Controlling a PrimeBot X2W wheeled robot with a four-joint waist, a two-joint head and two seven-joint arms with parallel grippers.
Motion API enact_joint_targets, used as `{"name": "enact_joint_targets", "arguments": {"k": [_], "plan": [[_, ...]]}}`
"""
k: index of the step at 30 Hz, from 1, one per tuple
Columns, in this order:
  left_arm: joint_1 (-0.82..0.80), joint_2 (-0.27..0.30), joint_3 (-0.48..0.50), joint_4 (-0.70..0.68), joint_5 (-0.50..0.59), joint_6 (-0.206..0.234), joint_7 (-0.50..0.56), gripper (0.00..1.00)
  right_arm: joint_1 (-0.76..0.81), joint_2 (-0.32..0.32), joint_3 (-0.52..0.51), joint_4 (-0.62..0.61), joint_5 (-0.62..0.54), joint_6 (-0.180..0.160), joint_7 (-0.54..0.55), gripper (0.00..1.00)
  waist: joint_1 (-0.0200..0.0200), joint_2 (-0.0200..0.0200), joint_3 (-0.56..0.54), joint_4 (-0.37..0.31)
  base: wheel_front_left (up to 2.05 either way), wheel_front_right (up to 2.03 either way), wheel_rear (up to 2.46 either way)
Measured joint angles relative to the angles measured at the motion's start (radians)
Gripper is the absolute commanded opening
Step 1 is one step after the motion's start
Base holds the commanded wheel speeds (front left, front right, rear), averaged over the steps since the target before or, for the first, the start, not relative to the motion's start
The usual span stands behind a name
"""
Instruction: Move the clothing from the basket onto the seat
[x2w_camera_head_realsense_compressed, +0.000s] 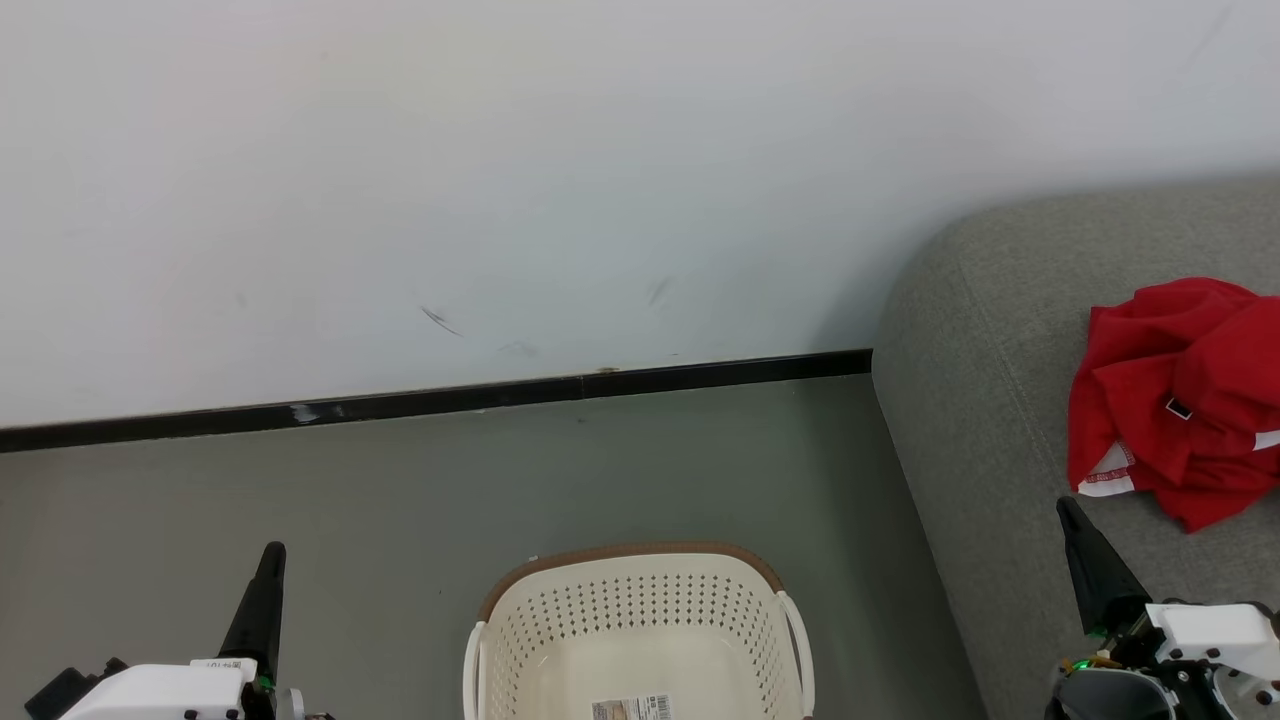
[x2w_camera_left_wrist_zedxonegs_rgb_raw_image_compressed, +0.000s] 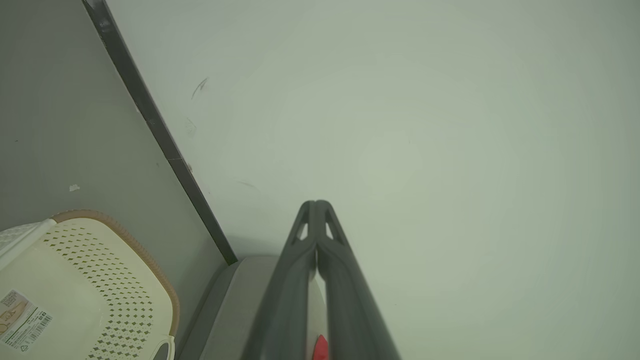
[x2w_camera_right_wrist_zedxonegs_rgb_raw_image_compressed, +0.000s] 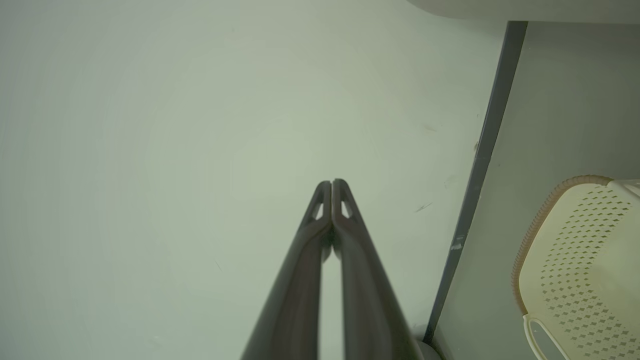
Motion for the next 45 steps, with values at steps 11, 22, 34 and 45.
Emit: {"name": "enact_joint_targets", "arguments": {"k": [11, 22, 34, 45], "plan": [[0.000, 0.000, -0.001, -0.001, 0.000, 0.000, -0.001, 0.00, -0.001, 0.001, -0.002, 0.000, -0.001, 0.000, 0.000, 0.00, -0.0001, 0.0000, 0.000, 0.000, 0.00, 0.00, 0.00], [0.000, 0.000, -0.001, -0.001, 0.000, 0.000, -0.001, 0.00, -0.001, 0.001, -0.003, 0.001, -0.001, 0.000, 0.001, 0.00, -0.0001, 0.0000, 0.000, 0.000, 0.00, 0.00, 0.00], [0.000, 0.000, -0.002, -0.001, 0.000, 0.000, -0.001, 0.00, -0.001, 0.002, -0.005, 0.001, -0.002, 0.000, 0.001, 0.00, -0.0001, 0.0000, 0.000, 0.000, 0.00, 0.00, 0.00], [0.000, 0.000, -0.002, -0.001, 0.000, 0.000, -0.001, 0.00, -0.001, 0.003, -0.007, 0.001, -0.003, 0.000, 0.001, 0.00, -0.0001, 0.0000, 0.000, 0.000, 0.00, 0.00, 0.00]]}}
